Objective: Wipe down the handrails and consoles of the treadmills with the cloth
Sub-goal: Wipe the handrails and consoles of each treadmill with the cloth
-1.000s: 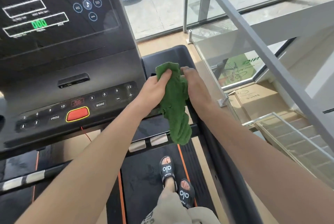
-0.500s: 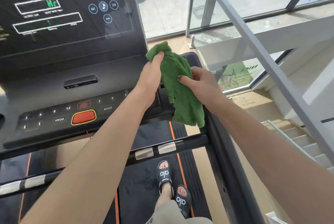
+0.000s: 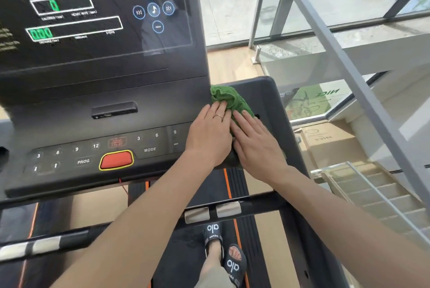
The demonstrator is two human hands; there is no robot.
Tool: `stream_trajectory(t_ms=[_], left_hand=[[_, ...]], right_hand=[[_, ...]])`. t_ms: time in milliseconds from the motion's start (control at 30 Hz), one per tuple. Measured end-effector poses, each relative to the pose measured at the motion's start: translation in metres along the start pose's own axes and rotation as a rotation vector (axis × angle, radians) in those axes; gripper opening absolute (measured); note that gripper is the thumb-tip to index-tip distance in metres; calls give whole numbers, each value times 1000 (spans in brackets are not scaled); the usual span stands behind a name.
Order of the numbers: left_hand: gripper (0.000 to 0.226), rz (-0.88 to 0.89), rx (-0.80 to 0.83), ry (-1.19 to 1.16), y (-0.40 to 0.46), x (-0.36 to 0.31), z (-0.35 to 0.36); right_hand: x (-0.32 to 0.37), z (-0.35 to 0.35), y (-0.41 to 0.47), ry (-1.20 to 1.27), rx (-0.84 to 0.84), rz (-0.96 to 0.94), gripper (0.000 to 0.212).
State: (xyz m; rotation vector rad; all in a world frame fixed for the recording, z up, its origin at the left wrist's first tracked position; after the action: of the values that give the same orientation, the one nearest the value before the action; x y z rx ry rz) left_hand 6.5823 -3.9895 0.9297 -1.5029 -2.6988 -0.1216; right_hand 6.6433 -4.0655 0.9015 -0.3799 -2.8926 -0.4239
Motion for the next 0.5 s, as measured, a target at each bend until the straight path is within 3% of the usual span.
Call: stream_trajectory(t_ms=[233, 500], left_hand=[[62, -11, 108, 142, 51, 16, 4], [61, 18, 148, 291, 114, 19, 6]], right_hand=[[-28, 10, 56, -68, 98, -34, 62], [-64, 12, 122, -91, 120, -25, 53]])
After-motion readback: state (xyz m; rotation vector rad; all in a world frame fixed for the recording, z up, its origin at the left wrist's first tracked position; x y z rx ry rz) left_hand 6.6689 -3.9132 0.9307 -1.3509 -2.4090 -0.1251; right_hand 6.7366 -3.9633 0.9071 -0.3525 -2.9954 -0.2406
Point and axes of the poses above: each hand's wrist, its own y-axis towards the middle knuckle, its own z-axis out of the palm, x = y × z, the point moved 8 cm from there along y, towards the middle knuckle, and after that the axes turned 14 degrees about -x, right-handed, at the moved point
